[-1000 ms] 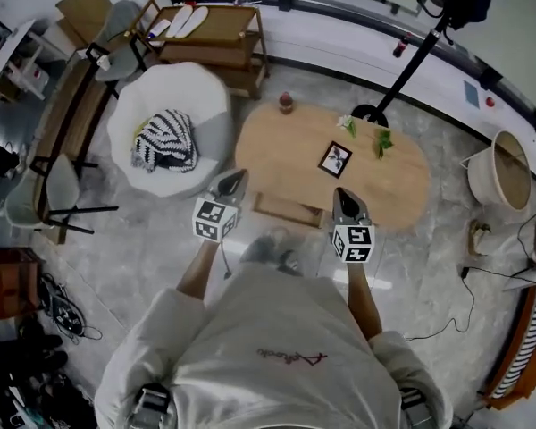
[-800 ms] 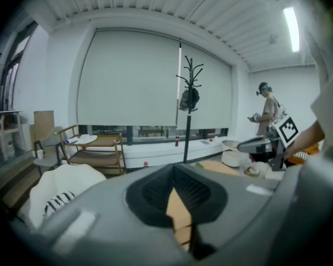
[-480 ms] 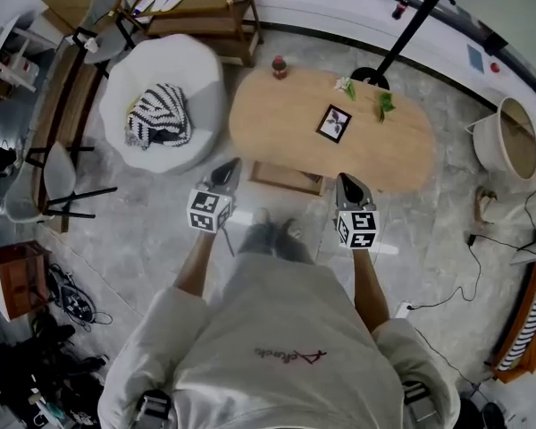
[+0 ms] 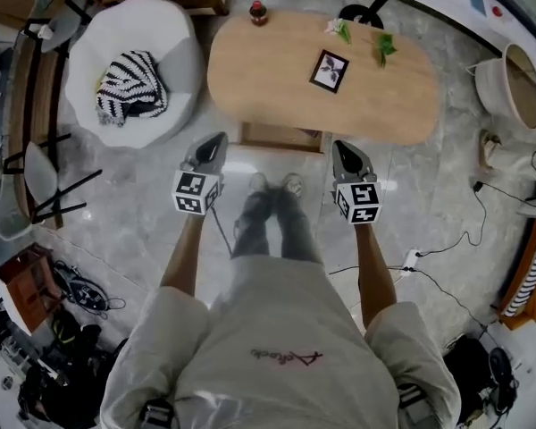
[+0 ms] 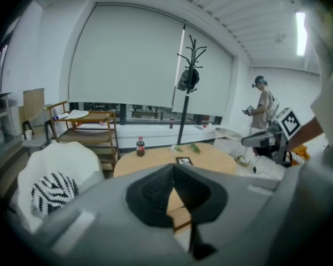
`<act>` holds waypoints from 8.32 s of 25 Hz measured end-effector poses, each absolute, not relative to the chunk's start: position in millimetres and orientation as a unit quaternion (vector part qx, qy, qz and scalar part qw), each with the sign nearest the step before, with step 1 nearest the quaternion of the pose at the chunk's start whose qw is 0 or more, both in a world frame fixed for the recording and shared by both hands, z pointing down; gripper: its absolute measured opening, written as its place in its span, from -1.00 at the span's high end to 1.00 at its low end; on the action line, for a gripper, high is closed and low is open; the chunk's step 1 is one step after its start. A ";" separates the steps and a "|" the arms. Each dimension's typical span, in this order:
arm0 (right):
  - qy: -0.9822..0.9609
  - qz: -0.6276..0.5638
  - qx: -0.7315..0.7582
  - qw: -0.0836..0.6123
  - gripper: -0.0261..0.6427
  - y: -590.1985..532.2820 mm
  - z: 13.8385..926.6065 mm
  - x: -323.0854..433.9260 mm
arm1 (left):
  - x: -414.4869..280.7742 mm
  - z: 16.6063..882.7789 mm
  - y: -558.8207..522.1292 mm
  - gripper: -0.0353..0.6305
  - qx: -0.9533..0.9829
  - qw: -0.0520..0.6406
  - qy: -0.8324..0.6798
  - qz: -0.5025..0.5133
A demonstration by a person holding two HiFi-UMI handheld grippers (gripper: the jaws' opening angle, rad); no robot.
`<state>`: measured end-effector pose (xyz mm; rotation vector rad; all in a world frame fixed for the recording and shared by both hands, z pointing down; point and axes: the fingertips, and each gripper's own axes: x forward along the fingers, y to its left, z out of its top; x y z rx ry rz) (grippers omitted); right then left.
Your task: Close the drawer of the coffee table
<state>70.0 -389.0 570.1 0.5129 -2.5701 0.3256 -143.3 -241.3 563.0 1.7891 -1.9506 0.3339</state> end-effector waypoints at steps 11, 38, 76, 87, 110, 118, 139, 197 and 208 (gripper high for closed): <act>-0.920 0.147 0.216 0.293 0.91 -378.6 680.8 87.9 | -138.1 688.6 -215.1 0.89 0.645 0.295 -0.693 0.129; -0.875 0.210 0.220 0.377 0.91 -324.3 962.7 156.6 | -148.3 971.1 -150.7 0.89 0.599 0.345 -0.706 0.155; -0.860 0.197 0.198 0.428 0.23 -354.2 1062.7 123.2 | -160.6 1070.4 -167.1 -0.02 0.598 0.392 -0.666 0.210; -0.860 0.199 0.201 0.426 0.27 -358.8 1058.1 120.9 | -161.0 1063.3 -177.9 0.06 0.609 0.382 -0.663 0.208; -0.867 0.178 0.218 0.410 0.28 -414.7 1050.4 93.6 | -186.1 1055.5 -228.6 0.06 0.596 0.374 -0.682 0.201; -0.878 0.175 0.242 0.373 0.28 -443.2 1053.0 77.2 | -204.0 1057.2 -259.5 0.06 0.597 0.358 -0.690 0.197; -0.860 0.207 0.320 0.340 0.43 -456.1 1052.3 73.2 | -217.8 1055.6 -263.2 0.16 0.581 0.352 -0.709 0.188; -0.941 0.101 0.295 0.133 0.91 -396.6 490.9 84.1 | -109.1 489.2 -285.1 0.89 0.684 0.129 -0.712 0.091; -0.943 0.086 0.300 0.114 0.91 -393.0 399.2 96.7 | -111.8 376.4 -290.1 0.89 0.680 0.090 -0.724 0.067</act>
